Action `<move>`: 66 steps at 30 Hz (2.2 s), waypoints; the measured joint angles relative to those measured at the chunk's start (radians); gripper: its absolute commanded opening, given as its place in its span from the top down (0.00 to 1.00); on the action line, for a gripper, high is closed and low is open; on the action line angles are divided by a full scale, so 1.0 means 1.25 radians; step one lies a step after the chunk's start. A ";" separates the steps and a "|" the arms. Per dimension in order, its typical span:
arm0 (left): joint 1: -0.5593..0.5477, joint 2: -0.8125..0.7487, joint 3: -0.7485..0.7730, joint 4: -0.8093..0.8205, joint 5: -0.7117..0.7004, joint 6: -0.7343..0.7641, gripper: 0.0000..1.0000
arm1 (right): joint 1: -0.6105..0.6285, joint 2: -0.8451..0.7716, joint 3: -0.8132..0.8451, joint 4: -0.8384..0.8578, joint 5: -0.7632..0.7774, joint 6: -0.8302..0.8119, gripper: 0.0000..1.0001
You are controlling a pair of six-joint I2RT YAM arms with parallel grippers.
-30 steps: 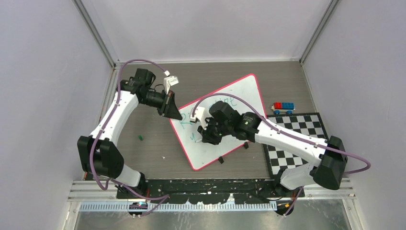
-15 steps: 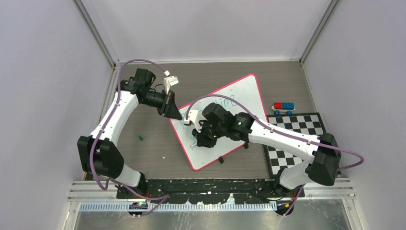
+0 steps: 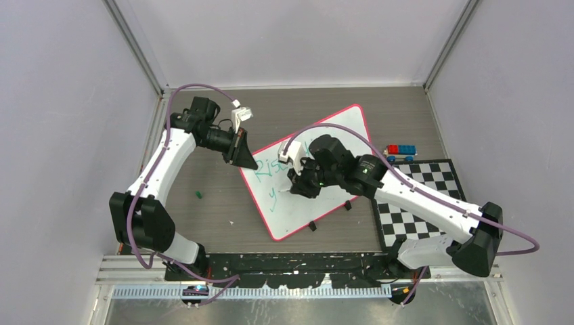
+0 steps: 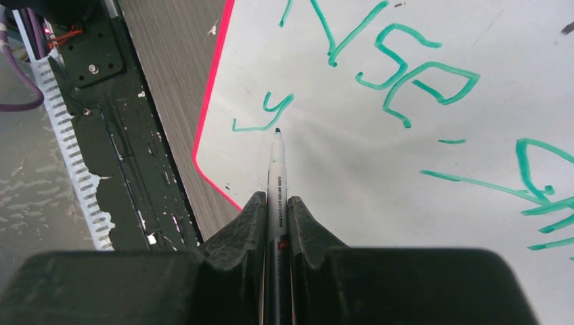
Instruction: Write a sentence on the whiteboard
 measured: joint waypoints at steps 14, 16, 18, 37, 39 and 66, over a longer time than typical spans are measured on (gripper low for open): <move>0.000 -0.002 -0.003 0.002 0.000 0.000 1.00 | 0.000 0.066 0.000 0.000 0.019 0.000 1.00; 0.000 -0.002 -0.003 0.002 0.000 0.000 1.00 | 0.000 0.068 0.000 0.001 0.018 0.000 1.00; 0.000 -0.002 -0.003 0.002 0.000 0.000 1.00 | 0.000 0.072 0.000 0.001 0.016 0.000 1.00; 0.000 -0.002 -0.003 0.003 0.000 0.000 1.00 | 0.002 0.074 -0.020 -0.013 0.012 -0.019 1.00; 0.000 -0.002 -0.003 0.003 0.000 0.000 1.00 | 0.001 0.074 -0.019 -0.016 0.013 -0.019 1.00; 0.000 -0.002 -0.003 0.003 0.001 0.000 1.00 | -0.007 0.074 0.022 -0.023 0.020 -0.018 1.00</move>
